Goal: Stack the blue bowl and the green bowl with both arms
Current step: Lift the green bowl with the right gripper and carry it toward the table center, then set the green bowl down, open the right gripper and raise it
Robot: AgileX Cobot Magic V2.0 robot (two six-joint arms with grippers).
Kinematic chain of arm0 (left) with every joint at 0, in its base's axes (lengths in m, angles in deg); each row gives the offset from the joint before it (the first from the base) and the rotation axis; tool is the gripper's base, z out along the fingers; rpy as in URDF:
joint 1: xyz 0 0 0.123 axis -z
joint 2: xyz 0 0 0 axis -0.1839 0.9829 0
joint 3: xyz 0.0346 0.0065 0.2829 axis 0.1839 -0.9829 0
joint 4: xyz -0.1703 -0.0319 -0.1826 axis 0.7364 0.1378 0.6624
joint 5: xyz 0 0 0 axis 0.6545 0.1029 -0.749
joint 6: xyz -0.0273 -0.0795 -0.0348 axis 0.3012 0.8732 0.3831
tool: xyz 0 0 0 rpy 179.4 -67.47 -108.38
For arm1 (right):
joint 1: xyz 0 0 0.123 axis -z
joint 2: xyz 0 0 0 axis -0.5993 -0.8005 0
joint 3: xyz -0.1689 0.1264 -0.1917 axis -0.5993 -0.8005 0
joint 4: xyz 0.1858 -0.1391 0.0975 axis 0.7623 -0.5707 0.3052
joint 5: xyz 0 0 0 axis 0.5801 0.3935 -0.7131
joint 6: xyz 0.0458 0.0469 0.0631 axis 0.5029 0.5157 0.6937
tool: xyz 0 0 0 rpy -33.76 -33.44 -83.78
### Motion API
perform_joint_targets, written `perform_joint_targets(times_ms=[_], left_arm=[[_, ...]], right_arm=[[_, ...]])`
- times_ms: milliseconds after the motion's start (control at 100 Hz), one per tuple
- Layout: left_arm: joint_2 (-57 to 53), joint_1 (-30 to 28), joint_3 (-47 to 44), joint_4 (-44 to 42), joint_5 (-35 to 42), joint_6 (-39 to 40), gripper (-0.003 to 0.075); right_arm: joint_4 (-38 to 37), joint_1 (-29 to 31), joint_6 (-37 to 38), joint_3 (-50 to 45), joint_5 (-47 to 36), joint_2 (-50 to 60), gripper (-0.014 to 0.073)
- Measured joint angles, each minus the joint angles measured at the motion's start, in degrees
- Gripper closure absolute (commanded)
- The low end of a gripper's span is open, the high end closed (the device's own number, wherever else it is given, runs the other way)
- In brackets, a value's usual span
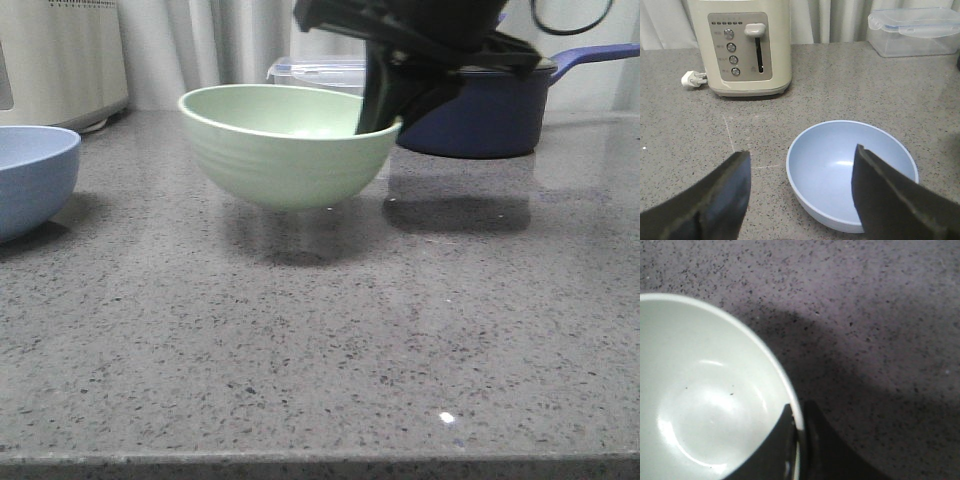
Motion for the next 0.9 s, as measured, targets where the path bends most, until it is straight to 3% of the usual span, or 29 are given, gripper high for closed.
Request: perform_joint_targets(times_ms=[230, 330, 420, 500, 900], left_arm=[[0.00, 0.00, 0.00, 0.00, -0.12, 0.00, 0.0283], [0.00, 0.00, 0.00, 0.00, -0.12, 0.00, 0.0283], [0.00, 0.00, 0.00, 0.00, -0.12, 0.00, 0.0283], [0.00, 0.00, 0.00, 0.00, -0.12, 0.00, 0.0283], [0.00, 0.00, 0.00, 0.00, -0.12, 0.00, 0.0283]], right_arm=[[0.21, -1.25, -0.15, 1.95, 1.13, -3.31, 0.0546], [0.21, -1.25, -0.15, 2.05, 1.24, -3.47, 0.0447], [0.21, -1.25, -0.15, 2.28, 1.24, -3.47, 0.0307], [0.21, -1.25, -0.15, 2.28, 1.24, -3.47, 0.0252], [-1.78, -1.25, -0.29, 2.37, 2.22, 0.05, 0.0267]])
